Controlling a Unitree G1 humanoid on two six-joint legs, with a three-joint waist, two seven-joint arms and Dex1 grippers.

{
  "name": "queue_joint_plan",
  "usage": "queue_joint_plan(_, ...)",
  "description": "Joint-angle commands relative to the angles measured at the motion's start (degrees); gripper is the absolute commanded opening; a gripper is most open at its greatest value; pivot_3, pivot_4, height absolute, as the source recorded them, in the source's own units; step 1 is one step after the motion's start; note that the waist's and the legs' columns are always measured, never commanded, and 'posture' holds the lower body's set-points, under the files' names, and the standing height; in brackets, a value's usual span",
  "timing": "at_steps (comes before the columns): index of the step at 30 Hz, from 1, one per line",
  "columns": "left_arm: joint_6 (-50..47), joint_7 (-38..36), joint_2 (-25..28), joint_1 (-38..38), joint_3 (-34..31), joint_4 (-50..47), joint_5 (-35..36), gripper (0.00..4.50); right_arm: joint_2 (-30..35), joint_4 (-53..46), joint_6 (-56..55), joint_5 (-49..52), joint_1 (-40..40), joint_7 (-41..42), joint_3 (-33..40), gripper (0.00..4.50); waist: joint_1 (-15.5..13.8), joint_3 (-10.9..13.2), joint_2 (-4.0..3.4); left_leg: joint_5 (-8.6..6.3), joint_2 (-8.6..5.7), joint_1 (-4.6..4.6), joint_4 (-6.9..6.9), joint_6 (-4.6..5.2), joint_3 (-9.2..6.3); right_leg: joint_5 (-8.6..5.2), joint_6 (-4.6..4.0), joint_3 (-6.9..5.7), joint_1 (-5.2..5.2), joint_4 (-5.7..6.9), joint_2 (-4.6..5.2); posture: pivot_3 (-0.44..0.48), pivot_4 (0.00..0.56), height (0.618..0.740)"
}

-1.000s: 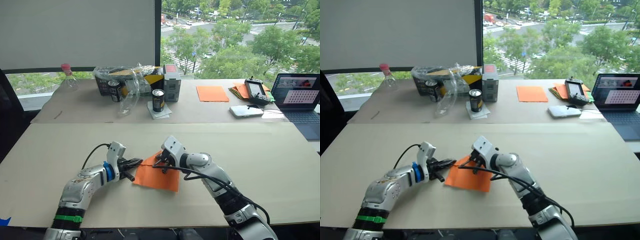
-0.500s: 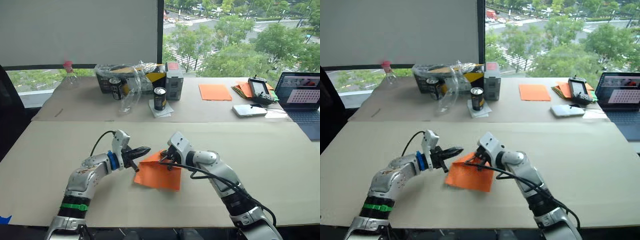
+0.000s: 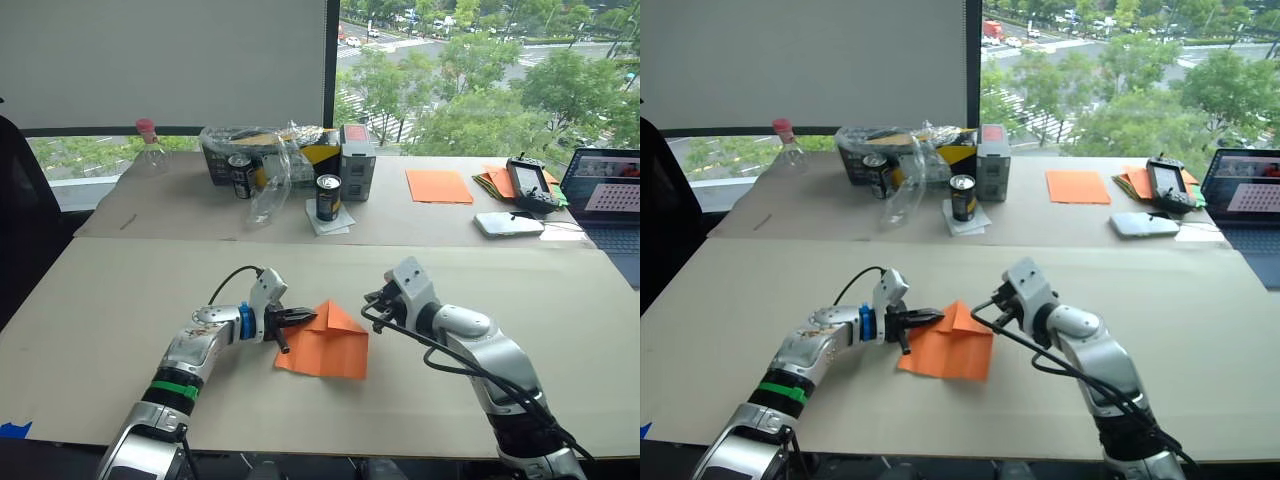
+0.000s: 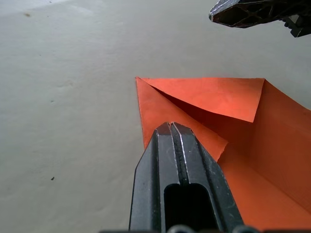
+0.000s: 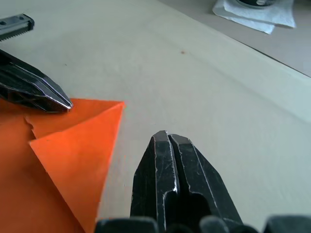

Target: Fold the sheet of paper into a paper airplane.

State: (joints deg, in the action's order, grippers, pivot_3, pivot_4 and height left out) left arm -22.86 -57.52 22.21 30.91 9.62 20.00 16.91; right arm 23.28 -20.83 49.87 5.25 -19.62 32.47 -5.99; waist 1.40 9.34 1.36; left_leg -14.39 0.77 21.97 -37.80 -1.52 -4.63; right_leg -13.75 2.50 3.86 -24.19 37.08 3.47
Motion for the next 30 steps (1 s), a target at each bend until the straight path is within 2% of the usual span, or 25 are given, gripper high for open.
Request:
queue_joint_plan(1,1.6,-1.0,-1.6,0.8,1.9,2.5,-1.9,0.01,6.2,-4.8,1.3,-0.6,4.4,1.4,-0.6,0.00,-0.2,0.0,-0.01,0.00,0.00,-0.01,0.00,0.00,0.00,0.00,0.00,0.00,0.02,0.01,0.00,0.000,0.150,0.720)
queue_joint_plan(7,1.2,0.2,-3.5,0.0,0.1,2.3,-1.5,0.01,7.6,-6.3,-0.7,2.9,9.4,2.2,1.7,0.00,-0.4,0.0,-0.01,0.00,-0.03,-0.03,-0.05,0.00,0.01,0.00,0.05,0.01,0.11,-0.04,0.02,0.000,0.150,0.720)
queue_joint_plan(12,1.5,0.7,-3.2,-1.9,-0.5,2.3,-1.9,0.01,6.9,-4.3,-6.5,3.3,10.4,3.8,-2.0,0.00,-0.3,0.0,-0.01,0.00,-0.02,-0.06,-0.05,0.00,0.01,0.00,0.06,0.01,0.11,-0.02,0.00,0.000,0.150,0.720)
queue_joint_plan(18,1.9,1.9,-4.2,-2.4,-0.9,1.5,-2.0,0.01,5.2,-1.6,-8.8,4.8,7.5,5.4,-3.3,0.00,-0.2,0.0,-0.02,0.00,-0.01,-0.17,-0.05,0.00,0.01,0.01,0.05,0.01,0.19,0.00,0.00,0.000,0.150,0.720)
queue_joint_plan(30,2.5,4.7,-6.9,-1.3,-1.5,-0.8,-1.5,0.01,1.9,1.1,-8.4,10.4,3.4,4.7,1.6,0.00,-0.6,0.0,-0.02,0.01,-0.02,-0.12,-0.06,0.00,0.01,0.02,0.04,0.01,0.17,0.00,0.01,0.000,0.150,0.720)
